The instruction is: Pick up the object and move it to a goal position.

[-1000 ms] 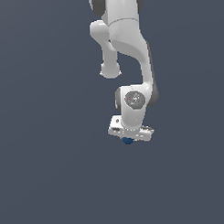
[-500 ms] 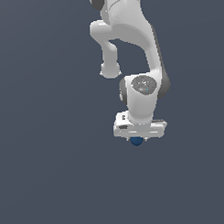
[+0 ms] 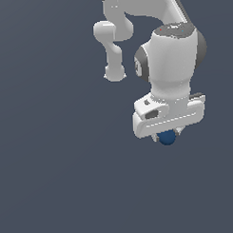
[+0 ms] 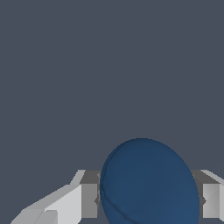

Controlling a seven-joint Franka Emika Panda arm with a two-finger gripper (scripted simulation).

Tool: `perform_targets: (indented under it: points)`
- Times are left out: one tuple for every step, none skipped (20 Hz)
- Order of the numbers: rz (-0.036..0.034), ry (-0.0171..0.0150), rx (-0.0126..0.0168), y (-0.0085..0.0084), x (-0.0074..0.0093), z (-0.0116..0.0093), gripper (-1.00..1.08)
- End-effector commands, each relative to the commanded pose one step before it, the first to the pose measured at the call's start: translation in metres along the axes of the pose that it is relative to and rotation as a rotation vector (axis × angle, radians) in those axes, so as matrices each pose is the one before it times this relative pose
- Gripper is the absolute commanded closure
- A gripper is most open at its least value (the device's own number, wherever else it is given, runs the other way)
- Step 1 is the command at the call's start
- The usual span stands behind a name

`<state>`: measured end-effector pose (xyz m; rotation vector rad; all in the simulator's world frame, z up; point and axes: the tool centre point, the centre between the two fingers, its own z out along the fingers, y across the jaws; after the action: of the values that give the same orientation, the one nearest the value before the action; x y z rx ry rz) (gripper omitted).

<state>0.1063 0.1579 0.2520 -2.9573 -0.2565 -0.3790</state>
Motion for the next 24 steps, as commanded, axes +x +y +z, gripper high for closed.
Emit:
perform_targets:
  points:
    - [-0.06824, 0.03835, 0.02910, -0.01691, 0.01583, -0.03330, 1.08]
    - [-0.02600, 0.01442, 0.01167, -0.00657, 0.00628, -0.01257, 1.08]
    - [-0.02583, 0.01432, 0.01166, -0.00654, 0.00624, -0.01248, 1.08]
    - [-0.02567, 0.01421, 0.01165, -0.00651, 0.00620, -0.01240, 1.08]
    - [-0.02551, 0.01412, 0.01164, -0.00649, 0.00617, -0.01233, 1.08]
    - [-0.02505, 0.01385, 0.01150, -0.00638, 0.00606, -0.01211, 1.08]
    - [-0.02369, 0.01310, 0.01095, -0.00605, 0.00574, -0.01147, 1.08]
    - [-0.02229, 0.01233, 0.01037, -0.00570, 0.00542, -0.01080, 1.08]
    - [-0.02092, 0.01157, 0.00980, -0.00536, 0.00510, -0.01015, 1.08]
    - [-0.01956, 0.01082, 0.00923, -0.00501, 0.00478, -0.00951, 1.08]
    - [-0.01822, 0.01009, 0.00866, -0.00468, 0.00446, -0.00888, 1.08]
    - [-0.01690, 0.00937, 0.00809, -0.00434, 0.00415, -0.00826, 1.08]
    - [-0.01559, 0.00865, 0.00752, -0.00401, 0.00384, -0.00764, 1.08]
    - [-0.01427, 0.00793, 0.00695, -0.00366, 0.00353, -0.00703, 1.08]
    - [-0.01298, 0.00723, 0.00638, -0.00333, 0.00322, -0.00642, 1.08]
    - [-0.01167, 0.00652, 0.00580, -0.00299, 0.00291, -0.00581, 1.08]
    - [-0.01039, 0.00582, 0.00522, -0.00266, 0.00260, -0.00521, 1.08]
    - [-0.00912, 0.00512, 0.00464, -0.00233, 0.00230, -0.00461, 1.08]
    - [-0.00785, 0.00442, 0.00404, -0.00200, 0.00199, -0.00400, 1.08]
    - [-0.00662, 0.00374, 0.00344, -0.00169, 0.00168, -0.00339, 1.08]
    - [-0.00538, 0.00305, 0.00283, -0.00137, 0.00137, -0.00278, 1.08]
    - [-0.00417, 0.00237, 0.00221, -0.00106, 0.00107, -0.00216, 1.08]
    - [-0.00296, 0.00168, 0.00158, -0.00075, 0.00076, -0.00154, 1.08]
    - [-0.00176, 0.00101, 0.00094, -0.00045, 0.00045, -0.00092, 1.08]
